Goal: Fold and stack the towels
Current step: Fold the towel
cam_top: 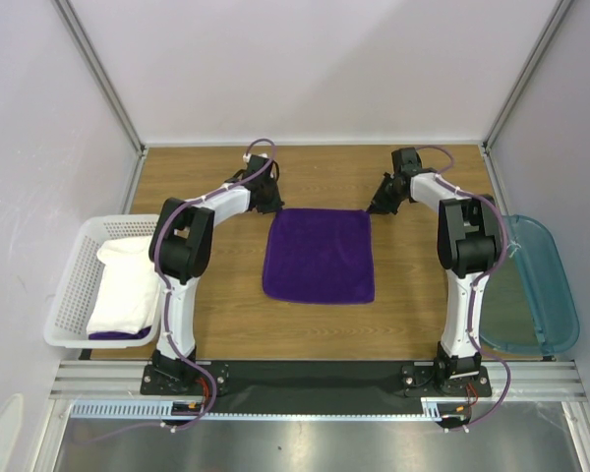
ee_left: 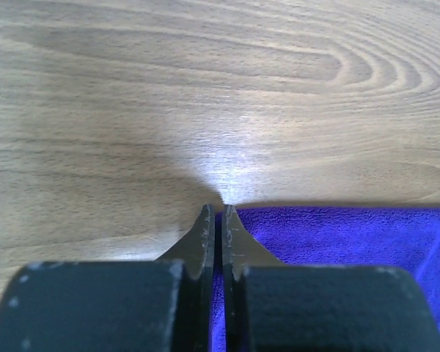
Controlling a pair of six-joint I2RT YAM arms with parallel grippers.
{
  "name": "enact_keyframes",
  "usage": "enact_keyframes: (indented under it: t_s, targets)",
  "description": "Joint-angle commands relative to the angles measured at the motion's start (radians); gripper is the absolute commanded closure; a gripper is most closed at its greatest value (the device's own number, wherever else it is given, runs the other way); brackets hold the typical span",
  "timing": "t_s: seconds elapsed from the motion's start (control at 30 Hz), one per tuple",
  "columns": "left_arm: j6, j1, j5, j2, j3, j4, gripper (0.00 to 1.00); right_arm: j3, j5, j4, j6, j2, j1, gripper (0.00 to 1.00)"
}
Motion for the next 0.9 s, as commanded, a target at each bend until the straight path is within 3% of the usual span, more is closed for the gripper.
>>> enact_keyframes:
  t_s: [0.0,0.07,0.27,0.5,0.87]
  targets:
    - [0.025,0.006,-0.030,-0.001,0.050,0.016,1.00,0.047,-0.017,0.009,-0.002,0.004,-0.001,0.93]
    - [0.042,0.006,-0.033,-0.001,0.053,0.017,1.00,0.047,-0.025,0.011,-0.005,0.001,-0.001,1.00]
    - [0.090,0.006,-0.052,-0.061,0.013,0.068,1.00,0.042,-0.031,0.020,-0.011,-0.045,-0.003,1.00]
    - [0.255,0.007,-0.010,-0.167,-0.061,0.135,1.00,0.002,-0.034,0.034,-0.021,-0.152,-0.004,1.00]
    - [0.381,0.027,0.122,-0.340,-0.321,0.307,1.00,-0.156,-0.079,0.060,-0.016,-0.298,-0.003,1.00]
